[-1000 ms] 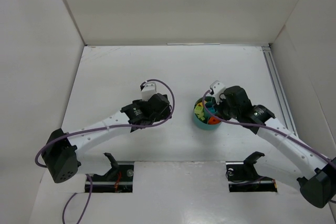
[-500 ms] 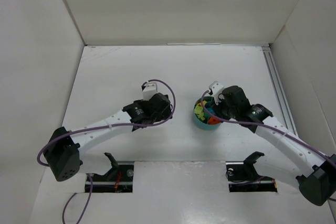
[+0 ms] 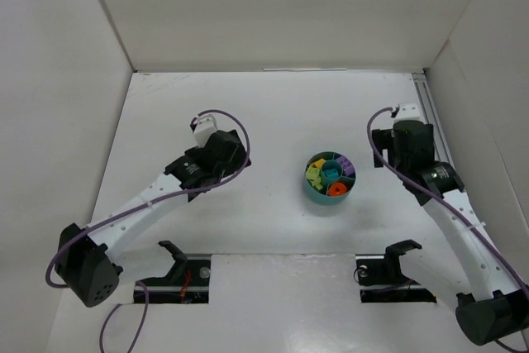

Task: Sort the legos into containers by color

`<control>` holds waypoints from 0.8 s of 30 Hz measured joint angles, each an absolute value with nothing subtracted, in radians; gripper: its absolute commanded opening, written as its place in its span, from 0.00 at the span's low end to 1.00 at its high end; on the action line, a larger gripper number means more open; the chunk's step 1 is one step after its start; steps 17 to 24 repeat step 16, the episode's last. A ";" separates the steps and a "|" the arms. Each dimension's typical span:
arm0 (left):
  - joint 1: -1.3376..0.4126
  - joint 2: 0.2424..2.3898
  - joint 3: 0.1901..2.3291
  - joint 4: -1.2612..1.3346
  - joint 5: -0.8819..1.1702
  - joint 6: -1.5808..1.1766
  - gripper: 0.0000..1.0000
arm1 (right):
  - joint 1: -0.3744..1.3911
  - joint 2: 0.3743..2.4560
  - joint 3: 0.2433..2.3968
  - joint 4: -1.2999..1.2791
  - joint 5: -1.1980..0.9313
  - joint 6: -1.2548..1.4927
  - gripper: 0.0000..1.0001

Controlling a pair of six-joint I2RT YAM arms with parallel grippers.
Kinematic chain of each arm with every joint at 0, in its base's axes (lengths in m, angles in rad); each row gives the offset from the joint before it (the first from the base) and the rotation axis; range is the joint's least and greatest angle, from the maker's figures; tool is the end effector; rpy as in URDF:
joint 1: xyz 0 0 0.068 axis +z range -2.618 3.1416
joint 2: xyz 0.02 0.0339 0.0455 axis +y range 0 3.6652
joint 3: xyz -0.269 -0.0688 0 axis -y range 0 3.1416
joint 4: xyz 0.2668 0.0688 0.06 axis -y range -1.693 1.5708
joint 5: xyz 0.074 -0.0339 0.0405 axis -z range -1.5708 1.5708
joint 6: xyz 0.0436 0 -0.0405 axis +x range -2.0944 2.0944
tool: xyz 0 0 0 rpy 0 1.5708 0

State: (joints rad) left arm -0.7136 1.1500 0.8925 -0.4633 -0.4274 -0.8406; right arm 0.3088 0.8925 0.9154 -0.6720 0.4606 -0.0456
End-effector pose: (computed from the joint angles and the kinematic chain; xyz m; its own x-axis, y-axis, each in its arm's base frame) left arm 0.2150 -0.1623 0.2741 -0.6012 -0.3763 -0.7049 -0.1315 0.9167 -0.3773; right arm 0.2027 0.0443 0.3207 -0.5782 -0.2273 -0.7836 0.0388 0.9517 -0.3047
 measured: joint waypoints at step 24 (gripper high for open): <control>-0.641 1.099 0.902 -0.496 -0.434 -0.823 1.00 | 0.032 0.932 1.028 -0.714 0.735 0.023 1.00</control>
